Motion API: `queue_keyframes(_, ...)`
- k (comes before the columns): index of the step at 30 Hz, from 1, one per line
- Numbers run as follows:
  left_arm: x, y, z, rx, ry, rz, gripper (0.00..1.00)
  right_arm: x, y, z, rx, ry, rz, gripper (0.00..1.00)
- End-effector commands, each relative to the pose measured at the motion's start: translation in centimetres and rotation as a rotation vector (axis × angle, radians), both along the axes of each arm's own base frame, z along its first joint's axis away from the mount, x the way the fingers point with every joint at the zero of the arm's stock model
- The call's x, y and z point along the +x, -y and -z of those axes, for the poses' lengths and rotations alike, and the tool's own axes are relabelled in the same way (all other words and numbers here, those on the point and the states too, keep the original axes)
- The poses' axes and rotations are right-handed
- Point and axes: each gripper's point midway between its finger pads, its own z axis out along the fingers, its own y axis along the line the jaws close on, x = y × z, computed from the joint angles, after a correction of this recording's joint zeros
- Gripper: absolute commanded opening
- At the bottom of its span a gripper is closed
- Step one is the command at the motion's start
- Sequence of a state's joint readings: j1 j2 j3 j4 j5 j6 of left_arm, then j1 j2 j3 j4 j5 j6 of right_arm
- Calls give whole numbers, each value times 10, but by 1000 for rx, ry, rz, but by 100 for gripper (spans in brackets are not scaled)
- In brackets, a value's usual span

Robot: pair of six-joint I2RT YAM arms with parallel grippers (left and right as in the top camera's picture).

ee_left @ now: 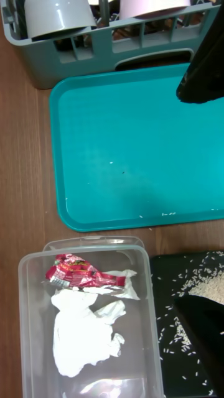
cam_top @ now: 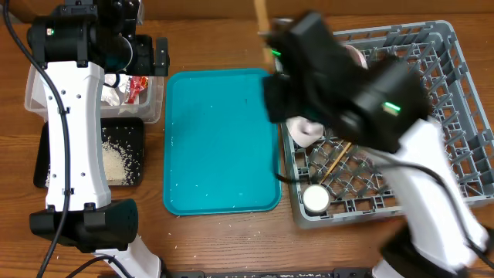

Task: Sort waste into correct bins and load items into the dishwasher
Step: 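Place the second chopstick in the dish rack and release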

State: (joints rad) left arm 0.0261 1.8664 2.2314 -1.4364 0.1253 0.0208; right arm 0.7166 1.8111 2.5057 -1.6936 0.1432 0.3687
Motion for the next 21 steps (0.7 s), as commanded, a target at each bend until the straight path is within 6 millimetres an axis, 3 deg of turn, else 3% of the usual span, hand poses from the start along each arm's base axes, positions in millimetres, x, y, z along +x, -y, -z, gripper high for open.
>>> queue_keyframes(1, 0, 3, -5, 2, 15, 5, 100, -17, 66, 19, -26, -65, 276, 4)
queue_keyframes(4, 0, 3, -5, 2, 16, 5, 100, -35, 106, 38, -17, -130, 432, 4)
queue_keyframes(6, 0, 3, -5, 2, 16, 5, 100, -51, 141, 68, -32, -209, 587, 4)
queue_keyframes(8, 0, 2, -5, 2, 15, 4, 100, -59, 154, 90, -70, -268, 638, 4)
queue_keyframes(11, 0, 2, -6, 2, 16, 4, 100, -63, 162, 116, -111, -332, 691, 4)
queue_keyframes(14, 0, 2, -5, 2, 16, 4, 100, -61, 161, 156, -167, -385, 692, 4)
queue_keyframes(21, 0, 3, -5, 2, 15, 5, 100, -66, 165, 224, -327, -450, 489, 4)
